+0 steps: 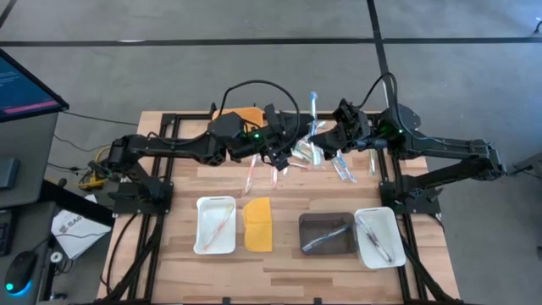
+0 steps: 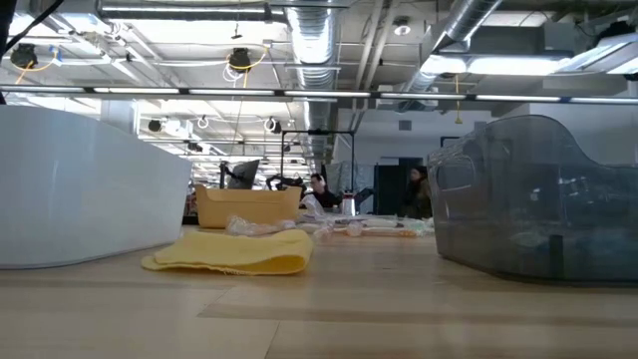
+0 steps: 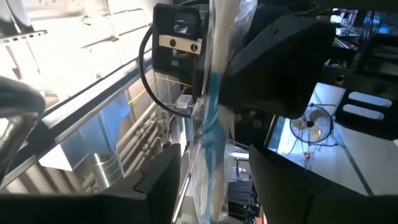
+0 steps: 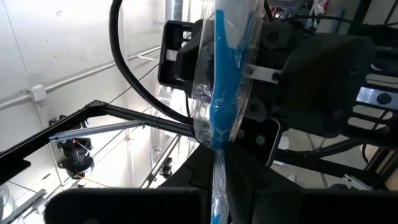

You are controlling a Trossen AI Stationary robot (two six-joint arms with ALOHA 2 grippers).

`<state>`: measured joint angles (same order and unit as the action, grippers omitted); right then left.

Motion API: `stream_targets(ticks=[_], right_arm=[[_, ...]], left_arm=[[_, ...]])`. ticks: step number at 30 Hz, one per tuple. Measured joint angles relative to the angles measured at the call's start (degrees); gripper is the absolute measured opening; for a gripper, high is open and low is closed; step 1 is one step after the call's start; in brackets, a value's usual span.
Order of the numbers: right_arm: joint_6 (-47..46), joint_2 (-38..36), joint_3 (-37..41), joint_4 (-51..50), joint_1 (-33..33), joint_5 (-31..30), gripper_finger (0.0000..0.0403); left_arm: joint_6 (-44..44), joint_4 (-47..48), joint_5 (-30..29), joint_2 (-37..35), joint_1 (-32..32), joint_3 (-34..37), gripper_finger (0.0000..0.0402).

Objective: Pick & Place Toothbrushes
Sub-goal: Put the blue toothbrush into the black bin

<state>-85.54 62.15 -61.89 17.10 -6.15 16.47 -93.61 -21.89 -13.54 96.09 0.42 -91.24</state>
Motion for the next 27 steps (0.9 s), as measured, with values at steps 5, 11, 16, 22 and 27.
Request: stream_targets(ticks=[5, 11, 16, 22, 27], right_arm=[[0.0, 0.0, 0.0, 0.0, 0.0, 0.0, 0.0018], [0.2, 0.0, 0.0, 0.0, 0.0, -0.4, 0.0018], [0.2, 0.0, 0.0, 0.0, 0.0, -0.7, 0.0019], [0.4, 0.0, 0.0, 0.1, 0.0, -0.7, 0.0019], [0.2, 0.0, 0.0, 0.1, 0.0, -0.6, 0.0022]], left_arm=[[2.6, 0.1, 0.8, 1.5, 0.9, -1.4, 0.0184], [2.6, -0.2, 0.0, 2.3, 1.2, -2.3, 0.0182], [2.6, -0.1, 0.0, 2.3, 1.2, -2.3, 0.0182], [2.6, -0.1, 0.0, 2.3, 1.2, -2.3, 0.0172], [2.6, -0.1, -0.1, 2.3, 0.9, -2.3, 0.0136]])
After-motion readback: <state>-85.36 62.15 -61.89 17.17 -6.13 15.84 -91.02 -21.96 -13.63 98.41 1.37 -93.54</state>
